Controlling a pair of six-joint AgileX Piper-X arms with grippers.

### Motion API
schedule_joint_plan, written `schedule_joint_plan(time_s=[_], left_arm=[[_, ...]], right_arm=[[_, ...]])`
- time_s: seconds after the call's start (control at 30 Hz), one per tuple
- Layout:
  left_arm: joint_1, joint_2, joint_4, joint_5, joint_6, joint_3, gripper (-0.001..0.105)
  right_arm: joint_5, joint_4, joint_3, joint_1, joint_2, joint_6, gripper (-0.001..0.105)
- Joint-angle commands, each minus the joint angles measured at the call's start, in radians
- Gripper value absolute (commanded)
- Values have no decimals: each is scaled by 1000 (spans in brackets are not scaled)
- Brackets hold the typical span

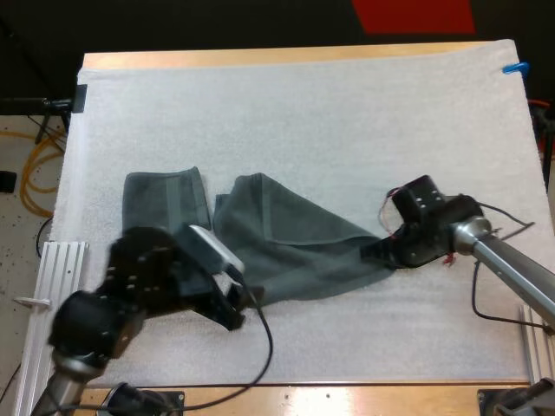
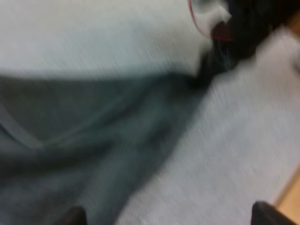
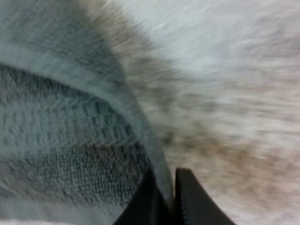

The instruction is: Pick towel from pile fold and stack

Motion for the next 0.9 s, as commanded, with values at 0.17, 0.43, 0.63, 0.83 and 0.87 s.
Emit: schedule_joint_plan(time_s=[0.17,0.43,0.63,0.83,0.87], left_arm=[[-229,127,-10,-262,-3,48,67],[-440,405,-106,-476,-35,52,64],[-453,613,-147,-508,-84,52,64],[-453,723,-212,-514,-110,52,60],[-453,726,-214,-514,-118,52,55]], right_arm=[[24,-33,61,-59,-107,32,0],[24,-32,104,-61,-154,32,0],[24,-33,104,-61,-154,33,0],[23,-33,104,-61,-154,33,0],[21,-33,104,-61,-154,33,0]])
